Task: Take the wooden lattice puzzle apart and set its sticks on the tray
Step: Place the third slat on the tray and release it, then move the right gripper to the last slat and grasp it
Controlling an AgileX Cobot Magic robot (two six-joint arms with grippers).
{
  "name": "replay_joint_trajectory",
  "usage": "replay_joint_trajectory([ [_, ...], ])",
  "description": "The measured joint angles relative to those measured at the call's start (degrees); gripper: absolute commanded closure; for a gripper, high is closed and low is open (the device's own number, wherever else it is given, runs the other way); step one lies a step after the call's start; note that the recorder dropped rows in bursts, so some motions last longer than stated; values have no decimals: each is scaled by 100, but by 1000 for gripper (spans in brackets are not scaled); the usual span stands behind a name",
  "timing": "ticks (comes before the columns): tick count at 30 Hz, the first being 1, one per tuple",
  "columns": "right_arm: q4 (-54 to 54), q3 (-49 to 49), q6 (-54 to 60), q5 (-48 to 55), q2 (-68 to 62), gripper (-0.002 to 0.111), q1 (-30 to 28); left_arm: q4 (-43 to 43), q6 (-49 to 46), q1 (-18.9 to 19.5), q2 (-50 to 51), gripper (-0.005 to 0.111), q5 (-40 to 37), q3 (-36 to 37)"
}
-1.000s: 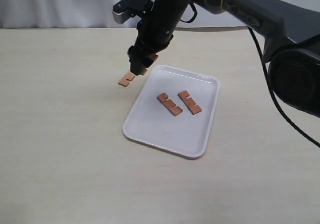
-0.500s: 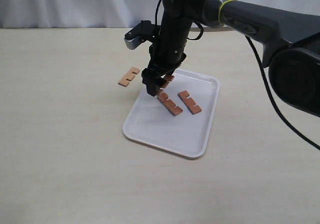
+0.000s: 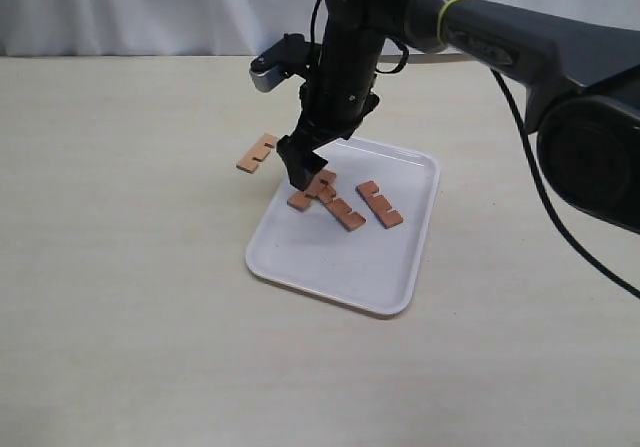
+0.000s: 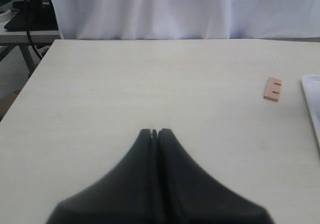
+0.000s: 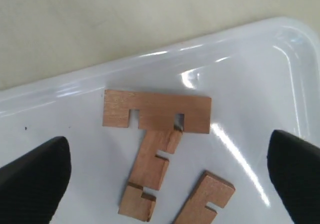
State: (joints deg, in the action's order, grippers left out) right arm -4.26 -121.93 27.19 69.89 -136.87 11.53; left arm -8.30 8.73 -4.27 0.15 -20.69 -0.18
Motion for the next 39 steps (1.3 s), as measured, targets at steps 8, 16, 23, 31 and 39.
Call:
replay_joint_trajectory([
  [8, -367, -162, -164, -1167, -25, -2, 134, 0, 0, 0, 0, 107, 0, 0],
  [16, -456, -172, -102, -1896, -473, -2, 382, 0, 0, 0, 0, 107, 0, 0],
  [23, -398, -172, -80, -2545, -704, -2, 504, 0, 0, 0, 0, 107, 0, 0],
  [31, -172, -172, -80, -3071, -938, -2, 504, 0, 0, 0, 0, 107, 0, 0],
  [39, -283, -172, -80, -3256, -1008, -2, 445, 0, 0, 0, 0, 107, 0, 0],
])
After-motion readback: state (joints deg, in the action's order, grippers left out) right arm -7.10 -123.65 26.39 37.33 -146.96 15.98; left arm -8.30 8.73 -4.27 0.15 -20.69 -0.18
